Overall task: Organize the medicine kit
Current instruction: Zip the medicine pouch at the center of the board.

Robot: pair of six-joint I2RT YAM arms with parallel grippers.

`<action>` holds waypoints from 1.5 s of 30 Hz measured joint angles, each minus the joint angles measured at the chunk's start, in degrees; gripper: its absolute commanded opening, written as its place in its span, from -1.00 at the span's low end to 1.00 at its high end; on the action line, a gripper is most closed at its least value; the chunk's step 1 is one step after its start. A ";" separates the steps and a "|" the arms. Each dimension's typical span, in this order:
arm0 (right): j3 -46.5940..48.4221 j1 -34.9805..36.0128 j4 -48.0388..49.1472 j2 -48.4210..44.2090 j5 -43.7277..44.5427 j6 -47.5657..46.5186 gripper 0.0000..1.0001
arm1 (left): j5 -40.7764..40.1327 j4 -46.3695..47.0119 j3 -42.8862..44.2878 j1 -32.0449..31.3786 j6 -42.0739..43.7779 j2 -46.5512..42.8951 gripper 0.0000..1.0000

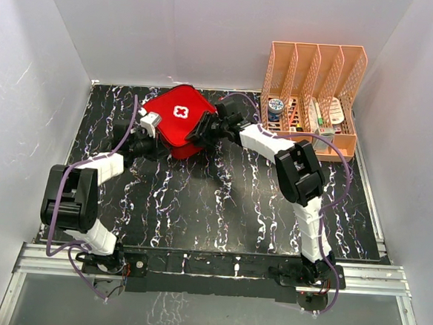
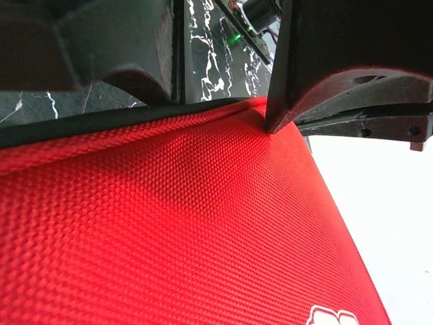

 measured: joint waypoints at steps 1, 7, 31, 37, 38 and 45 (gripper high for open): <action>0.17 0.15 -0.20 0.20 0.17 0.07 -0.70 | -0.11 0.17 0.02 -0.09 -0.11 0.15 -1.00; 0.48 0.09 -1.07 0.79 1.07 3.08 -1.00 | -0.85 0.42 0.13 -0.61 -0.61 0.72 -1.00; -4.31 1.22 4.28 -1.27 3.61 4.33 -1.00 | -5.25 -2.47 1.49 3.69 -0.70 -0.17 -1.00; -6.47 1.29 4.46 -2.82 3.58 4.52 -1.00 | -6.21 -2.36 1.86 5.90 -0.11 -0.70 -1.00; -6.69 1.33 4.28 -3.06 3.58 4.52 -1.00 | -6.40 -2.40 1.99 6.21 0.00 -0.70 -1.00; -7.26 1.44 2.38 -4.20 3.82 3.54 -1.00 | -7.78 -4.44 4.33 7.93 0.57 -0.46 -1.00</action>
